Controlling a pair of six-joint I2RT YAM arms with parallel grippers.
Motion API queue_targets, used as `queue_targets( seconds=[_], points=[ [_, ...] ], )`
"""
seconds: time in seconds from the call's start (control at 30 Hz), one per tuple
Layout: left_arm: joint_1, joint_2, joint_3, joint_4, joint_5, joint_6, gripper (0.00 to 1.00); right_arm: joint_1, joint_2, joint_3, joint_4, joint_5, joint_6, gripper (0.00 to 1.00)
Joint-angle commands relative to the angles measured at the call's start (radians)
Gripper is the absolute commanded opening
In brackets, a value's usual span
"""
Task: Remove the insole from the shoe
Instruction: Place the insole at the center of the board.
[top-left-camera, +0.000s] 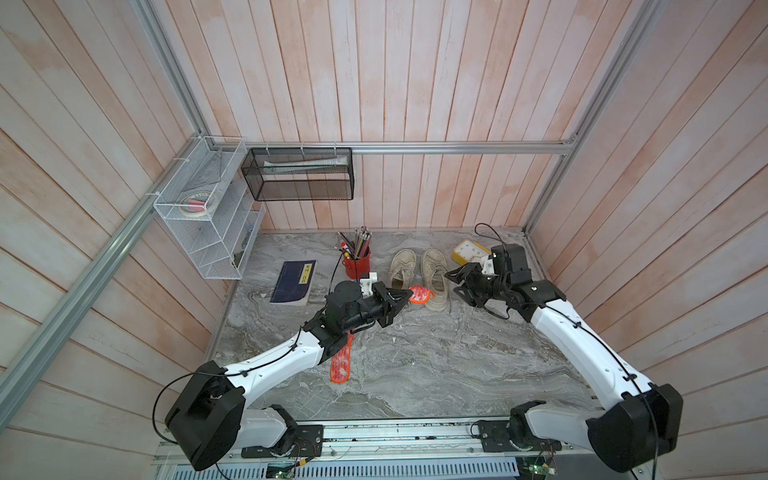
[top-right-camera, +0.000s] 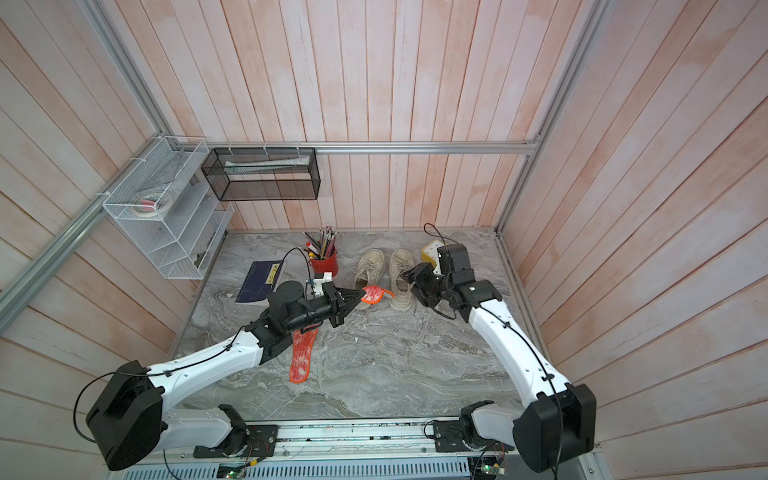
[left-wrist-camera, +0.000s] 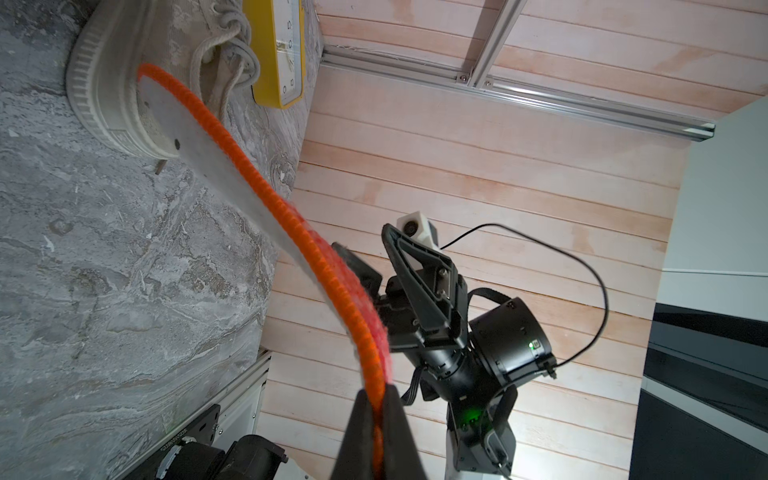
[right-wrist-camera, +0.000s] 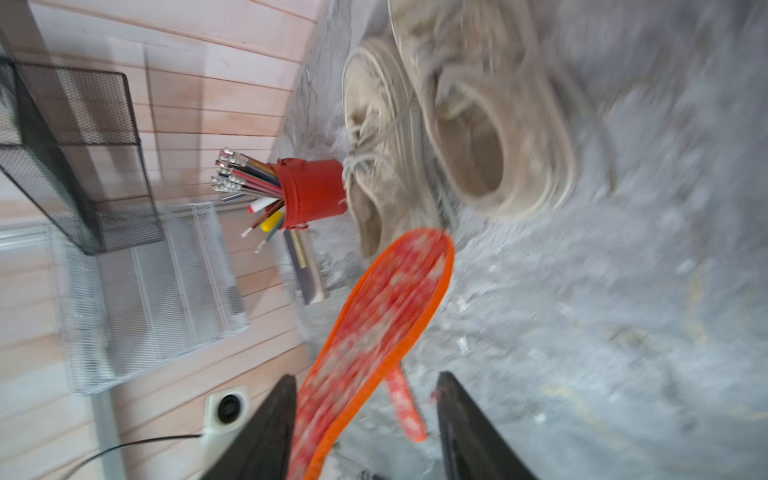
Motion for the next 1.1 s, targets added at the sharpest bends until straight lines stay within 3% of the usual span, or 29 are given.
queue_targets(
  seconds=[0.0,0.1,0.27,0.5,0.77,0.9,1.03,1.07],
  points=[
    [0.005,0.001,-0.02,0.029,0.012,0.0,0.0,0.042,-0.041,-0.096,0.241,-0.077,0.389,0.78],
    [0.005,-0.005,-0.024,0.026,0.011,0.003,0.0,0.084,-0.038,-0.136,0.349,-0.081,0.494,0.79],
    [0.005,-0.019,-0.034,0.028,0.005,0.006,0.0,0.101,0.002,-0.165,0.449,-0.085,0.553,0.78],
    [0.005,-0.044,-0.056,0.027,-0.003,-0.006,0.0,0.111,0.056,-0.193,0.563,-0.094,0.583,0.62],
    [0.005,-0.049,-0.068,0.057,-0.018,-0.018,0.0,0.141,0.074,-0.229,0.6,-0.089,0.605,0.62],
    [0.005,-0.058,-0.079,0.057,-0.026,-0.026,0.0,0.147,0.084,-0.252,0.628,-0.079,0.615,0.49],
    [0.005,-0.081,-0.111,0.058,-0.045,-0.04,0.0,0.151,0.098,-0.259,0.671,-0.066,0.606,0.23],
    [0.005,-0.088,-0.114,0.05,-0.048,-0.041,0.04,0.152,0.1,-0.258,0.677,-0.062,0.6,0.18]
  ],
)
